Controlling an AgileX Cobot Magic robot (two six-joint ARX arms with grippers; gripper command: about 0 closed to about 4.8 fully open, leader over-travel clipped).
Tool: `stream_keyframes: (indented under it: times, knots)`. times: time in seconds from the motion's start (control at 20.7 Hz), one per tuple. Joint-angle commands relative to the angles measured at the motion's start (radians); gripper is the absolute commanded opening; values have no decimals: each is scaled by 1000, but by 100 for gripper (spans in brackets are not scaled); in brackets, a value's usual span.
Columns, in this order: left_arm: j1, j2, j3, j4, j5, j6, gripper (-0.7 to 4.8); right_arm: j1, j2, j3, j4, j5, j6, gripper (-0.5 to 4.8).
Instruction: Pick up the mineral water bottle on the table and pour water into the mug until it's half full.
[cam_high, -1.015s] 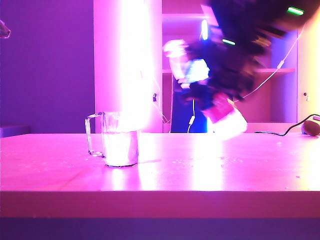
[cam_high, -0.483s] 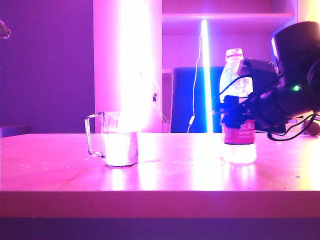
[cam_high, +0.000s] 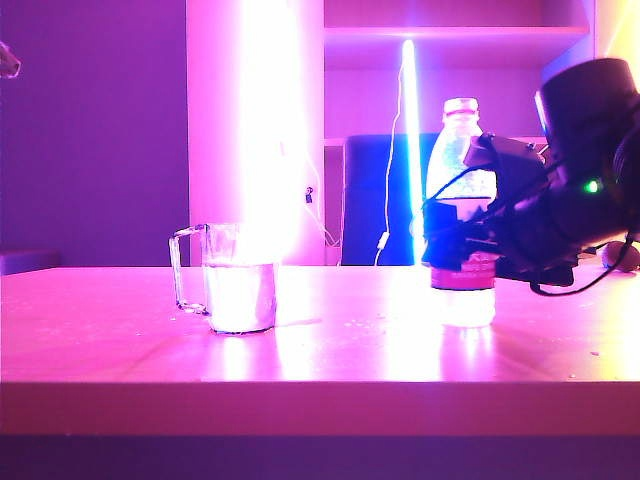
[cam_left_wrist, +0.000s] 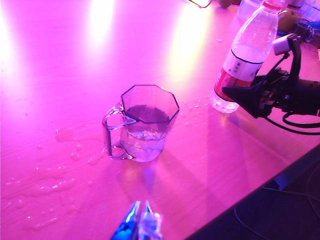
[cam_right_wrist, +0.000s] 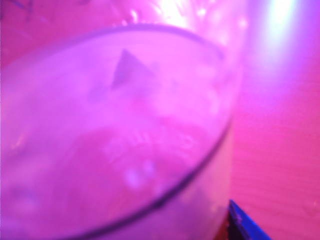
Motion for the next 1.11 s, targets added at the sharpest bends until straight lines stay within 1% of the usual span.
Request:
stream_keyframes:
  times: [0.05,0.1,0.19,0.24,0.29,0.34,0.39,0.43,0.48,0.53,0.58,0.68,0.72,0.77,0.82,0.87,1.06,1.11]
  knots:
    - [0,0,6,14,-1,1,-4,4,-79,1,-171,15,9,479]
    - [0,0,6,14,-11,0,-4,4,-113,1,-235,30,9,479]
    - [0,0,6,13,-51,1,-4,4,-165,0,-299,39,9,479]
    - [0,0,6,22,-96,-1,-4,5,-221,-1,-350,39,9,479]
    - [0,0,6,26,-113,-6,-4,8,-251,-1,-378,42,9,479]
    - [1,-1,6,44,-164,-8,-4,16,-324,-3,-445,53,9,467]
    - [2,-2,6,54,-198,-8,-4,16,-369,-3,-486,53,8,359]
    - [1,-7,6,77,-239,-8,-4,16,-439,-3,-551,48,8,208]
    - [1,-10,6,97,-254,-8,-4,16,-489,-3,-598,44,8,126]
    - [2,-22,6,131,-286,-21,-4,16,-565,-4,-660,40,8,32]
    - [1,-33,6,169,-319,-43,-4,16,-633,-5,-706,31,8,-9]
    - [1,-53,6,212,-344,-53,-4,16,-719,-5,-751,19,8,-8]
    - [1,-83,5,243,-375,-52,-4,16,-816,-5,-793,20,8,-8]
    - [1,-92,3,256,-391,-51,-4,16,-853,-5,-805,20,8,-8]
    - [1,-119,0,269,-438,-44,-4,16,-936,-5,-826,20,8,-8]
    - [1,-131,-2,270,-451,-41,-4,16,-974,-5,-837,21,8,-8]
    - [0,-217,-51,304,-511,-40,-4,14,-1260,-5,-903,23,10,-8]
    - [1,-235,-68,315,-513,-41,-4,15,-1311,-5,-908,23,10,-8]
